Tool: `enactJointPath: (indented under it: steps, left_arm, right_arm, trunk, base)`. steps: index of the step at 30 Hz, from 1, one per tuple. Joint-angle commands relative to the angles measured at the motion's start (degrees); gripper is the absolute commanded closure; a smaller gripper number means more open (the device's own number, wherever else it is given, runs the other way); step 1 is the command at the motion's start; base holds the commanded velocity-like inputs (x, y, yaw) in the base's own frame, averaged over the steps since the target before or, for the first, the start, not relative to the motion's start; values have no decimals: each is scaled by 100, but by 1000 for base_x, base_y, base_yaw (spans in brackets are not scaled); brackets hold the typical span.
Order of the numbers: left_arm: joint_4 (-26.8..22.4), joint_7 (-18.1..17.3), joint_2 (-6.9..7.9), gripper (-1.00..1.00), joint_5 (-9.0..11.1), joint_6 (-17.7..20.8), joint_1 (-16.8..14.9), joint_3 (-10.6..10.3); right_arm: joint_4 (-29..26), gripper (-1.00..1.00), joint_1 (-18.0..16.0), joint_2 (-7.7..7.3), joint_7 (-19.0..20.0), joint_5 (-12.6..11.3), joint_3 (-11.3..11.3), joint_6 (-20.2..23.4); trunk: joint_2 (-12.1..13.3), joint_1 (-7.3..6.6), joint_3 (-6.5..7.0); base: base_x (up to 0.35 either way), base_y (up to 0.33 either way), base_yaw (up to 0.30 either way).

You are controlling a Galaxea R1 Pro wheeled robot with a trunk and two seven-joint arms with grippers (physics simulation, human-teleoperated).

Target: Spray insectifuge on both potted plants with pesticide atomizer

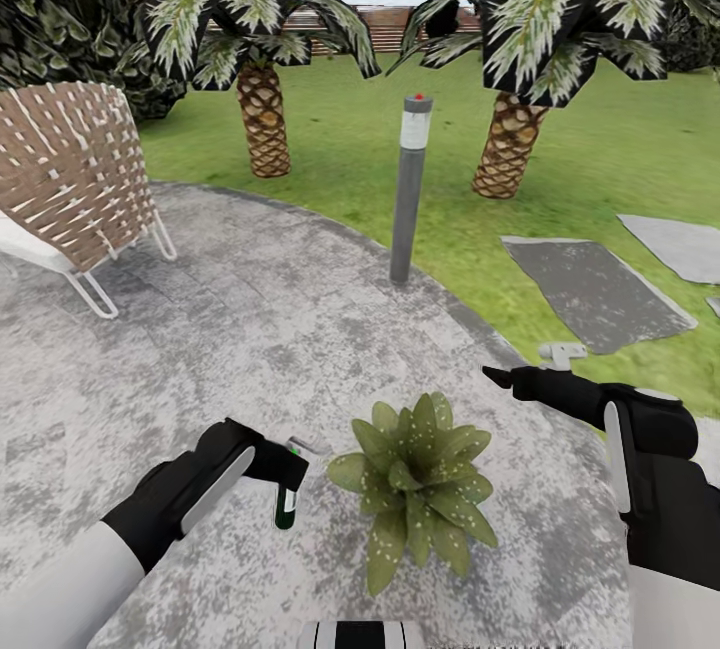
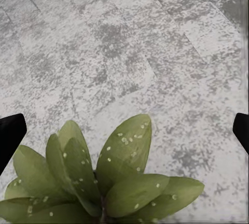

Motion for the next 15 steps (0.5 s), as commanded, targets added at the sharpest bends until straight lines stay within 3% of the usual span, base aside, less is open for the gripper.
enactJointPath:
  steps: [1,6,10,15]
  left_arm:
    - [-61,-51,-11,100,-66,6,23,-16]
    - [-152,-56,-135,100,-62,89,104,-317]
    - [-161,-56,-282,100,-62,133,112,-450]
    - [-165,-49,-331,100,-75,140,113,-493]
  right_arm:
    - [-4,-100,-6,2,58,60,-4,20]
    - [-4,-100,-6,-2,58,62,-4,21]
    - [-4,-100,-6,-3,58,61,-4,21]
    - [-4,-100,-6,-6,58,59,-4,23]
  trunk:
    - [-2,-1,-5]
    - [-2,-1,-5]
    - [-2,-1,-5]
    - [-2,-1,-5]
  base:
    - [0,61,-268]
    - [0,19,-119]
    - [0,2,-12]
    - [0,0,-1]
